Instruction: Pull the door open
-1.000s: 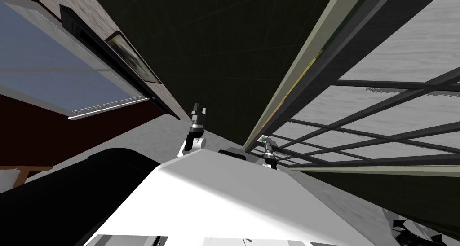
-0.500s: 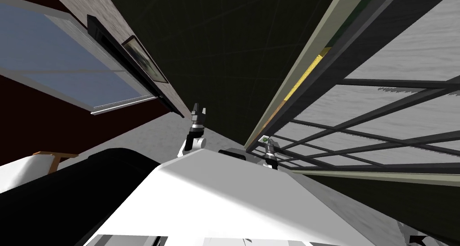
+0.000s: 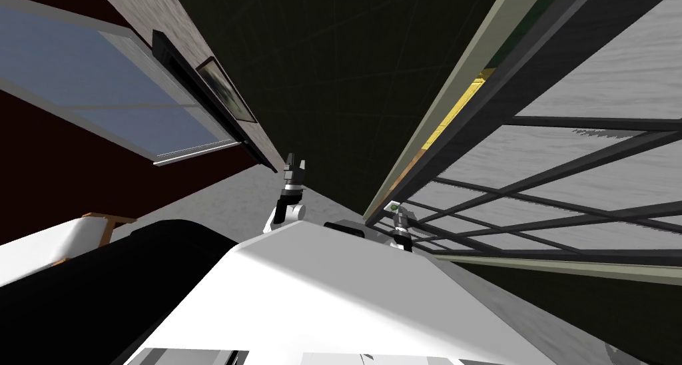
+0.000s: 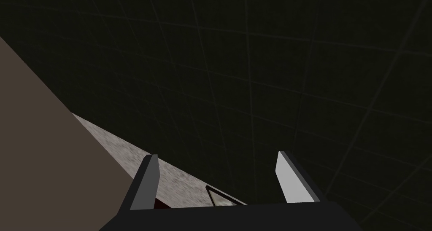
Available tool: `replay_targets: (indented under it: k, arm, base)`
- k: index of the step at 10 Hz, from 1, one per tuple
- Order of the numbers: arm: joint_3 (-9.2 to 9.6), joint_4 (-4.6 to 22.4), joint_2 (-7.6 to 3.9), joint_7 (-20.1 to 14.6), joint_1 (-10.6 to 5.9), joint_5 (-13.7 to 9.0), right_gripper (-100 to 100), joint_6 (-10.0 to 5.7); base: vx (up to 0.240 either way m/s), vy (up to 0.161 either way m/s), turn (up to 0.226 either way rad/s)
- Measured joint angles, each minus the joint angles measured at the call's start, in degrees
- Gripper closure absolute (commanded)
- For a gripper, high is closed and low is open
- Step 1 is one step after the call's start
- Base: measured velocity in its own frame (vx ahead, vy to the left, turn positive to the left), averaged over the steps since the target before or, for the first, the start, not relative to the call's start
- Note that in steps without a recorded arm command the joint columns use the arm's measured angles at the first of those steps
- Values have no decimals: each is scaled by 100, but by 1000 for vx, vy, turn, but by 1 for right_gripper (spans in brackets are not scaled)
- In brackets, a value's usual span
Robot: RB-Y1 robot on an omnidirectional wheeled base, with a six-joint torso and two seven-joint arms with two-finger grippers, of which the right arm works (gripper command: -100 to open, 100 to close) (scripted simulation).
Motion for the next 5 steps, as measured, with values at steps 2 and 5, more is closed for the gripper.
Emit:
replay_targets:
  k: [2,5]
  arm:
    - [-2,-126,6,-251,50,-68,100,124]
    - [-29,89,-15,-626,-45,-198,100,37]
  base:
    - [-45,-10,81]
    - [-53,-12,69]
